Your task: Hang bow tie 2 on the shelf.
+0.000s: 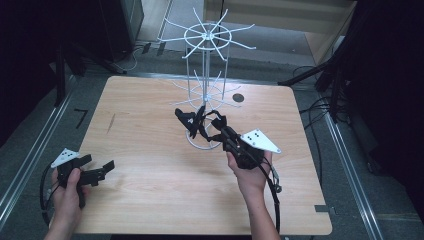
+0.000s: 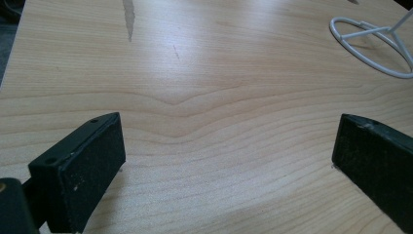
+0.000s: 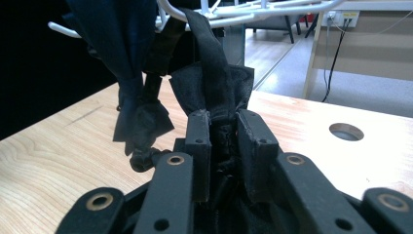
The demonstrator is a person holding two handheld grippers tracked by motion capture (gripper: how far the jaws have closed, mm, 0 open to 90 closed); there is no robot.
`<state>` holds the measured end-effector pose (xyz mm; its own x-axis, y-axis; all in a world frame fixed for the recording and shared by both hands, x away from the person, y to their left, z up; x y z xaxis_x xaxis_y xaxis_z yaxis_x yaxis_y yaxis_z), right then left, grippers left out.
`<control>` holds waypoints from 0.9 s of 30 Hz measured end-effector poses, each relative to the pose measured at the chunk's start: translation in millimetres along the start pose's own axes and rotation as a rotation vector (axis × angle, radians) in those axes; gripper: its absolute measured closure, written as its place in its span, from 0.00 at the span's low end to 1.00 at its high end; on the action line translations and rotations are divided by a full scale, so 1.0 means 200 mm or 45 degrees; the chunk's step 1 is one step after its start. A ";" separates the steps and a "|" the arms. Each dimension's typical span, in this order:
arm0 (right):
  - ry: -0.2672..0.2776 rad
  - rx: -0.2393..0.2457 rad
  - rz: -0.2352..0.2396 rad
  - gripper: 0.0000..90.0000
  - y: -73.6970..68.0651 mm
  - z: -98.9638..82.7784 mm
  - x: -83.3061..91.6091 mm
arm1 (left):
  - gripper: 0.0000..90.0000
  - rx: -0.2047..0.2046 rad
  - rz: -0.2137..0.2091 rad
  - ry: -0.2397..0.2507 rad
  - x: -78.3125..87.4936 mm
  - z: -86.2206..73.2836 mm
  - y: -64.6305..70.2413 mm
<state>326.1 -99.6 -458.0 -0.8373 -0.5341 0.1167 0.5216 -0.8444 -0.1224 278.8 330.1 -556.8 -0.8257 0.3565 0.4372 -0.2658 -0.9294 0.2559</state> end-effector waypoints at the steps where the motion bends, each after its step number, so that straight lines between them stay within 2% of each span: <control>1: -0.004 0.000 -0.001 0.85 0.00 -0.01 0.00 | 0.00 0.001 0.001 0.003 0.00 0.00 0.00; 7: -0.015 -0.017 -0.014 0.77 0.03 -0.03 0.00 | 0.00 -0.002 0.000 0.000 0.00 0.00 0.00; 13: -0.043 -0.024 -0.031 0.58 0.07 -0.06 0.01 | 0.00 -0.001 0.002 0.001 0.00 0.00 0.00; 18: -0.079 -0.020 -0.040 0.48 0.12 -0.11 0.05 | 0.00 -0.002 0.004 0.002 0.00 0.00 0.00; 22: -0.090 -0.043 -0.049 0.44 0.17 -0.14 0.08 | 0.00 -0.003 0.004 0.001 0.00 0.00 0.00; 27: -0.117 -0.038 -0.072 0.39 0.23 -0.18 0.13 | 0.00 -0.002 0.004 0.002 0.00 0.00 0.00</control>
<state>321.5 -150.7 -496.9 -0.8461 -0.4881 0.2141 0.4673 -0.8726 -0.1423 279.0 330.0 -556.9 -0.8274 0.3534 0.4364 -0.2637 -0.9307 0.2535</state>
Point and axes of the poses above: each handheld gripper's, and its own axes: x roughly backward along the jaws, z roughly out of its top, y roughly to its right, the point moved 6 cm from there along -x, roughly forward along the jaws, and after that the axes turned 7 degrees about y, right-handed, at the moved point
